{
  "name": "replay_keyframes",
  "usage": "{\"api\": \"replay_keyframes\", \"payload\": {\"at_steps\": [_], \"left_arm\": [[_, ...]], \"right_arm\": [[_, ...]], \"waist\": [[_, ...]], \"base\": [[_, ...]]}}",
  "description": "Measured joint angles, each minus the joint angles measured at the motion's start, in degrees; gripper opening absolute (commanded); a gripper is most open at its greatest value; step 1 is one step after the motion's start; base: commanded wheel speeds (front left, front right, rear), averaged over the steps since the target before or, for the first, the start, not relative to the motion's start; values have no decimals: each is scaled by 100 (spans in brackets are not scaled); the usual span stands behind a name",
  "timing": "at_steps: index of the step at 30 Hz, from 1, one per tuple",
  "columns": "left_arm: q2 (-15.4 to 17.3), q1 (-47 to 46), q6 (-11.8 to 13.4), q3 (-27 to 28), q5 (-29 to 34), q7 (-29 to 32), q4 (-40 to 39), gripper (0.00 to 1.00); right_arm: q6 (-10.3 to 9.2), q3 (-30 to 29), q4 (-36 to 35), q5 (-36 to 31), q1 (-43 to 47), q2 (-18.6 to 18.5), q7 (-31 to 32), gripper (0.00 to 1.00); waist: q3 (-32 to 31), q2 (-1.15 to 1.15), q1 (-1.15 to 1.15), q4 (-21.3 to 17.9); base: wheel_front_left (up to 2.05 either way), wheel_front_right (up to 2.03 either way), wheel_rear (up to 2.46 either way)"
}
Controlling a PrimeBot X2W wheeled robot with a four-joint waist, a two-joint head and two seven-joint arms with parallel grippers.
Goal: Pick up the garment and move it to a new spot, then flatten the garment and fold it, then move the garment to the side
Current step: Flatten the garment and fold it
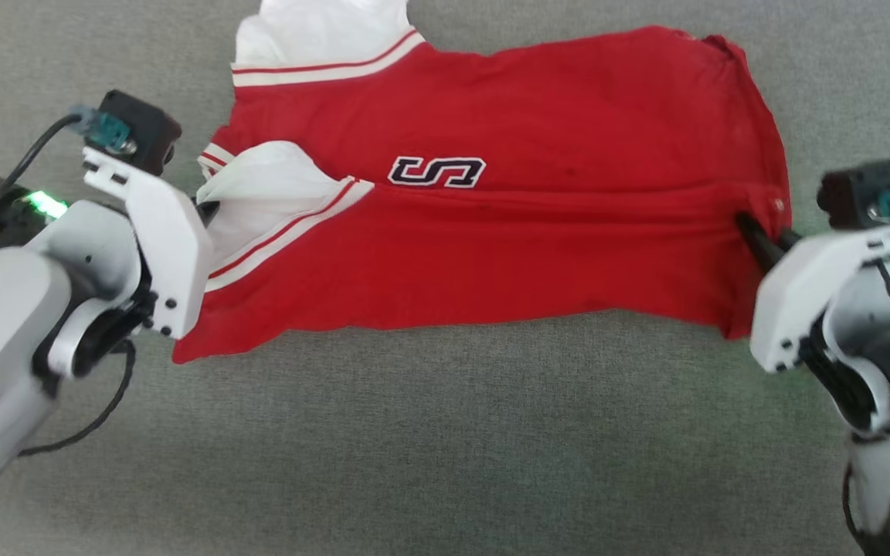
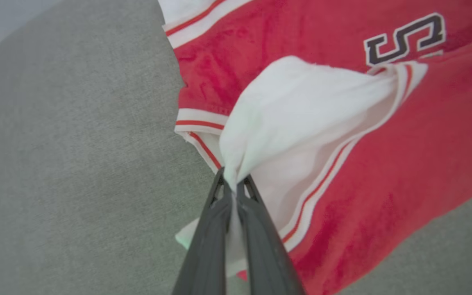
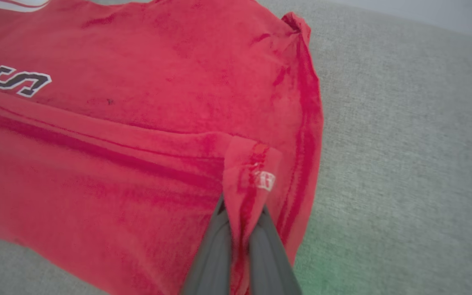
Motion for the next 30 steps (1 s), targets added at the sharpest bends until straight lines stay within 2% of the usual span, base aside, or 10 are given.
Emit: {"api": "replay_keyframes", "payload": {"at_steps": [5, 6, 11, 14, 15, 16, 19, 22, 30], "left_arm": [[-475, -191, -431, -100, -101, -55, 1042, 0], [-475, -191, -431, -100, -101, -55, 1042, 0], [-828, -322, -772, -141, -216, -77, 1878, 0], [-944, -409, -954, -123, -357, -67, 2208, 60], [-971, -443, -978, -103, -400, -47, 2283, 96], [-982, -469, -983, -96, -414, -22, 2338, 100], [-943, -556, -980, -62, -417, 24, 2372, 100], [-814, -578, -856, 8, -460, 121, 2221, 100], [-275, -321, -234, 154, -660, 481, 1101, 100]], "right_arm": [[1, 177, 801, -40, -490, -35, -124, 0], [1, 177, 801, -40, -490, -35, -124, 0], [1, 360, 1344, 18, -853, -71, -192, 0], [0, 520, 1485, 45, -984, -125, -160, 100], [0, 548, 1503, 45, -1021, -143, -164, 100], [-1, 577, 1519, 63, -1054, -145, -147, 100], [-15, 628, 1446, 121, -1057, -205, -116, 100], [-15, 553, 1174, 148, -1014, -232, -160, 100], [-15, 98, 172, 110, -627, -182, -512, 100]], "waist": [[141, 0, 0, -31], [141, 0, 0, -31], [198, 0, 0, -44], [174, 0, 0, -49], [158, 0, 0, -48], [137, 0, 0, -47], [54, 0, 0, -41], [-27, 0, 0, -24], [-183, 0, 0, 4]], "base": [[0, 0, 0], [0, 0, 0], [0, 0, 0], [0, 0, 0], [0, 0, 0], [0, 0, 0], [0, 0, 0], [0, 0, 0], [0, 0, 0]]}}
